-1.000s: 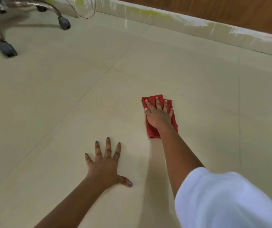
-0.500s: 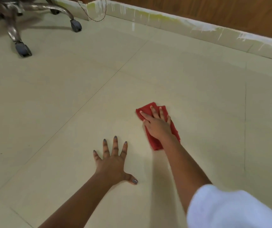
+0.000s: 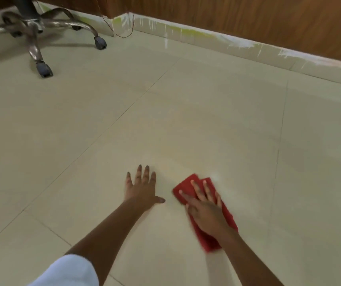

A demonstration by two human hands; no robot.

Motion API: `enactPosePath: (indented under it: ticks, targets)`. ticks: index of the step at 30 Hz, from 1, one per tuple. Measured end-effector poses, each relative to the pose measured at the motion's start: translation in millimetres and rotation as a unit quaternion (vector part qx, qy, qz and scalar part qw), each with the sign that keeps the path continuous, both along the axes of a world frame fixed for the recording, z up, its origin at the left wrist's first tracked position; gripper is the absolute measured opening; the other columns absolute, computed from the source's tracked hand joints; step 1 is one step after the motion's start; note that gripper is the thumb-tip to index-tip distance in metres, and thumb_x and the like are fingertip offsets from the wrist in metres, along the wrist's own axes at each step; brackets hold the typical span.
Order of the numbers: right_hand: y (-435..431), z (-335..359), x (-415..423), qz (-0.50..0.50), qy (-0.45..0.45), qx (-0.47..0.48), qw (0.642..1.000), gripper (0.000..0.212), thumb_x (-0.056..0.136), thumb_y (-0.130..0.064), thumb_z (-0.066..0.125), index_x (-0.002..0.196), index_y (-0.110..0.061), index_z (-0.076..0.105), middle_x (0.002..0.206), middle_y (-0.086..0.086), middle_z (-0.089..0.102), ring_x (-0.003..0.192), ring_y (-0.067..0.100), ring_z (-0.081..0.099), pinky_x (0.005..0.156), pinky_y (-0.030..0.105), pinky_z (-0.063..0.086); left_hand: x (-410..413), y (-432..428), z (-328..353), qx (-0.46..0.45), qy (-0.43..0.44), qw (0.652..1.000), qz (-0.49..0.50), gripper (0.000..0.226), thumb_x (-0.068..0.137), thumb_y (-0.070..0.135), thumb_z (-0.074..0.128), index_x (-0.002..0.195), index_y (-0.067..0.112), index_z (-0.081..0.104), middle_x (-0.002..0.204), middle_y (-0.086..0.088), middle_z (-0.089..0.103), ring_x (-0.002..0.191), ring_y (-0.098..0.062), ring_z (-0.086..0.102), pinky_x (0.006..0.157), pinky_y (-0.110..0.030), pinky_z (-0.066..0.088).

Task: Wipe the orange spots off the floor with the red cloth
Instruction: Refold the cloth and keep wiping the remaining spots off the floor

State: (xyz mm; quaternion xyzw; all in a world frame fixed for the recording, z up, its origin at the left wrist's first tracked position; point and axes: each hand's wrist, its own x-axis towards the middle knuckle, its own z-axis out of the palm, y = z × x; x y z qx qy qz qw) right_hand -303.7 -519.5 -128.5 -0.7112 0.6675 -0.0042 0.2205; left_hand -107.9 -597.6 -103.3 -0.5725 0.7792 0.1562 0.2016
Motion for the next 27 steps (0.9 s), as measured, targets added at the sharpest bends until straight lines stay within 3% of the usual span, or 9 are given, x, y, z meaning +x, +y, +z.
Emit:
enactPosePath:
  ticks: [4,8,10,12,15,18,22,24,27]
  targets:
    - [71.9,0.3,-17.9,0.023,-0.021,0.005,1.0,0.042,0.073,-0.062,-0.005,0.111,-0.079,0.0,0.144,-0.028,-0.023,0.135,0.007,-0.029,0.106,0.034,-0.013,-19.8,61.0,-1.7,0.039,0.031,0.997,-0.063,0.104,0.082,0.068,0.042,0.145,0.008,-0.015,0.151,-0.013,-0.028,0.139,-0.026,-0.026,0.111,-0.049,-0.014]
    - [136.1,0.1,-79.6,-0.153,0.054,0.006,0.987,0.055,0.073,-0.064,-0.009,0.128,-0.066,-0.006,0.149,-0.022,-0.02,0.139,0.009,-0.019,0.112,0.04,-0.002,-43.4,109.6,-4.5,0.049,0.052,0.994,-0.082,0.106,0.08,0.073,0.034,0.143,0.005,-0.018,0.144,-0.018,-0.036,0.138,-0.031,-0.027,0.113,-0.045,-0.011]
    - [167.8,2.9,-104.7,-0.282,0.078,0.032,0.956,0.048,0.086,-0.061,0.001,0.134,-0.058,-0.008,0.154,-0.015,-0.015,0.142,0.017,-0.013,0.114,0.043,0.002,-58.4,127.4,-3.8,0.065,0.072,0.989,-0.111,0.128,0.054,0.093,0.011,0.143,0.006,-0.018,0.144,-0.017,-0.037,0.135,-0.029,-0.031,0.113,-0.044,-0.011]
    - [190.7,2.0,-103.0,-0.341,0.093,0.027,0.935,0.047,0.096,-0.05,0.014,0.14,-0.05,-0.004,0.157,-0.007,-0.005,0.144,0.024,-0.004,0.113,0.049,0.01,-77.6,145.0,-3.5,0.076,0.081,0.982,-0.155,0.141,0.034,0.096,-0.005,0.143,0.008,-0.019,0.14,-0.011,-0.041,0.13,-0.023,-0.035,0.111,-0.042,-0.013]
    - [225.9,-0.8,-70.1,-0.285,0.087,-0.042,0.954,0.047,0.095,-0.044,0.021,0.142,-0.045,0.019,0.149,0.0,0.032,0.138,0.031,0.023,0.106,0.052,0.027,-111.7,171.3,-2.2,0.081,0.095,0.968,-0.216,0.12,0.062,0.086,0.022,0.142,0.008,-0.022,0.141,-0.008,-0.039,0.134,-0.024,-0.033,0.11,-0.04,-0.015]
    - [285.7,-10.3,-60.2,-0.221,0.123,-0.062,0.965,0.049,0.096,-0.044,0.021,0.144,-0.046,0.012,0.151,-0.003,0.028,0.14,0.028,0.016,0.109,0.047,0.012,-140.4,191.3,0.3,0.08,0.098,0.953,-0.274,0.113,0.074,0.074,0.04,0.137,0.009,-0.028,0.138,-0.006,-0.041,0.134,-0.024,-0.032,0.11,-0.04,-0.014]
    - [291.8,-4.9,-111.5,-0.297,0.142,-0.065,0.942,0.05,0.089,-0.042,0.033,0.139,-0.042,0.032,0.148,-0.001,0.036,0.136,0.03,0.03,0.098,0.053,0.037,-152.2,195.0,1.5,0.077,0.07,0.951,-0.291,0.109,0.08,0.062,0.053,0.144,0.011,-0.019,0.146,-0.009,-0.037,0.138,-0.029,-0.027,0.114,-0.044,-0.007]
    - [279.2,-1.5,-128.8,-0.349,0.139,-0.046,0.926,0.05,0.09,-0.042,0.03,0.139,-0.039,0.034,0.15,0.001,0.032,0.136,0.033,0.03,0.098,0.057,0.036,-157.3,200.2,2.5,0.082,0.067,0.952,-0.286,0.111,0.078,0.063,0.055,0.144,0.012,-0.017,0.149,-0.009,-0.034,0.138,-0.029,-0.028,0.114,-0.045,-0.008]
    - [298.9,-5.8,-90.8,-0.279,0.137,-0.067,0.948,0.053,0.088,-0.042,0.033,0.141,-0.038,0.028,0.15,0.002,0.031,0.137,0.033,0.028,0.102,0.057,0.034,-168.4,215.0,2.8,0.09,0.079,0.938,-0.325,0.116,0.074,0.064,0.058,0.144,0.012,-0.019,0.148,-0.007,-0.035,0.137,-0.026,-0.03,0.114,-0.045,-0.009]
